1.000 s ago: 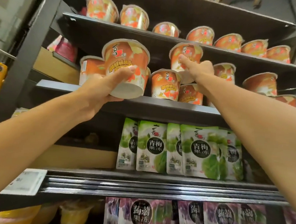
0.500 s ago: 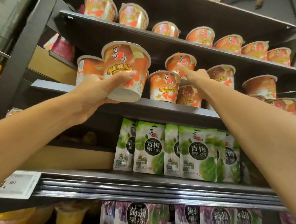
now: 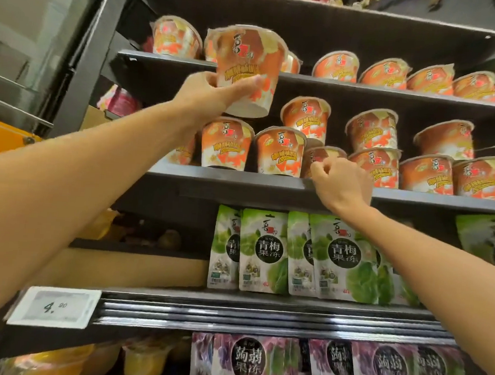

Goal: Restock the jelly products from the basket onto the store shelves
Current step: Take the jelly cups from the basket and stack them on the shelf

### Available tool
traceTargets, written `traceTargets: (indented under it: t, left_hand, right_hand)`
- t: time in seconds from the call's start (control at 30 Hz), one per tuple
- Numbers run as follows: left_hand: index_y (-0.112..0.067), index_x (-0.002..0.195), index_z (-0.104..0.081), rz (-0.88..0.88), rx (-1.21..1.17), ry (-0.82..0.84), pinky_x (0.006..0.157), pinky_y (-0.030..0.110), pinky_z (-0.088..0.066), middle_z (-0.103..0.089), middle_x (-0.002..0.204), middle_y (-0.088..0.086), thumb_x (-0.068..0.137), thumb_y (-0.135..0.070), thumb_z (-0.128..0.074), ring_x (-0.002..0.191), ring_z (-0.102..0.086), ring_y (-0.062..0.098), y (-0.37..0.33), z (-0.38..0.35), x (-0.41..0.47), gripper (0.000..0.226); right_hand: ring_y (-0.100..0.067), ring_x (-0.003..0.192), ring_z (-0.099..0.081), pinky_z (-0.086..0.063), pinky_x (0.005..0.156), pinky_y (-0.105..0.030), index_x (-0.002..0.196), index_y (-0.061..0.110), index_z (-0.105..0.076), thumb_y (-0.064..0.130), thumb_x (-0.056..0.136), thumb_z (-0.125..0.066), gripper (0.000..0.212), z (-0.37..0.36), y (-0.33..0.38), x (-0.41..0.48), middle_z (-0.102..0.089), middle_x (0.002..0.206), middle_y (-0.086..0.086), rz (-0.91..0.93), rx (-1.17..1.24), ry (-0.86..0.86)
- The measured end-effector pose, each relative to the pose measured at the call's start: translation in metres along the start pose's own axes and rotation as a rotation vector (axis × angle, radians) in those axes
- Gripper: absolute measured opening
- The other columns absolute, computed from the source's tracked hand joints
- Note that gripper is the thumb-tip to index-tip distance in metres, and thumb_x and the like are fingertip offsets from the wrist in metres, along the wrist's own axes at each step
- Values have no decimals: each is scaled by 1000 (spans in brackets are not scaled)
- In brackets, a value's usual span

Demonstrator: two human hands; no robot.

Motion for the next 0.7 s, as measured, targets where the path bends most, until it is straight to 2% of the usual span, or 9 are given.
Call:
traceTargets:
  t: [0.07, 0.17, 0.27, 0.43, 0.5, 0.63, 0.7]
  left_hand:
    - [-24, 128, -57, 7, 43, 25, 66, 19, -38, -63, 111, -11, 74, -66, -69, 95, -60, 6, -5, -11, 19, 69]
    - [-18, 134, -51, 54, 109, 44, 80, 29, -39, -58, 121, -3, 74, -68, -69, 107, -54, 14, 6, -27, 42, 81]
    - [-14, 140, -39, 99, 142, 32, 80, 34, -40, -52, 119, 0, 74, -67, -69, 103, -49, 16, 21, -36, 57, 90]
    - [-14, 135, -46, 119, 281, 24, 89, 39, -52, -59, 124, 6, 75, -69, -66, 108, -61, 22, 38, -34, 73, 84]
    - [-14, 134, -47, 104, 337, 16, 89, 40, -53, -60, 122, 5, 75, -70, -66, 107, -61, 22, 39, -31, 76, 84]
    - [-15, 133, -45, 76, 459, -5, 79, 38, -49, -57, 115, 4, 71, -72, -68, 101, -57, 21, 35, -32, 80, 88]
    - [-17, 130, -47, 72, 525, -14, 87, 41, -51, -59, 117, 4, 66, -75, -69, 103, -58, 22, 34, -34, 82, 89]
  right_hand:
    - [-21, 53, -49, -26, 50, -27, 54, 17, -49, 36, 92, -42, 43, -2, 1, 2, -50, 55, 0, 8, -10, 16]
    - [-25, 58, -52, -28, 51, -28, 54, 22, -46, 37, 93, -41, 42, -2, 1, 2, -49, 56, 1, 18, -20, 14]
    - [-22, 55, -50, -24, 48, -26, 57, 19, -53, 35, 92, -41, 41, -2, -1, 0, -52, 56, 0, 14, -18, -10]
    - [-15, 49, -44, -21, 47, -24, 58, 13, -60, 34, 92, -42, 43, -3, -3, -1, -52, 54, 0, -11, -16, -45]
    - [-14, 48, -43, -21, 47, -23, 57, 13, -59, 34, 93, -42, 44, -3, -3, -2, -51, 52, 0, -13, -13, -69]
    - [-17, 48, -45, -24, 47, -24, 55, 14, -55, 34, 93, -41, 46, -2, -1, -2, -50, 51, -1, -13, -11, -90]
    - [-18, 48, -44, -23, 46, -25, 53, 14, -53, 33, 93, -41, 45, -2, -1, -2, -49, 51, -2, -8, -14, -87]
Point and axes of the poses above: each hand's wrist, its own x-axis towards the middle knuckle, its own z-axis out of the back of the hand, y = z × x, the point moved 6 cm from there along x, towards the middle knuckle
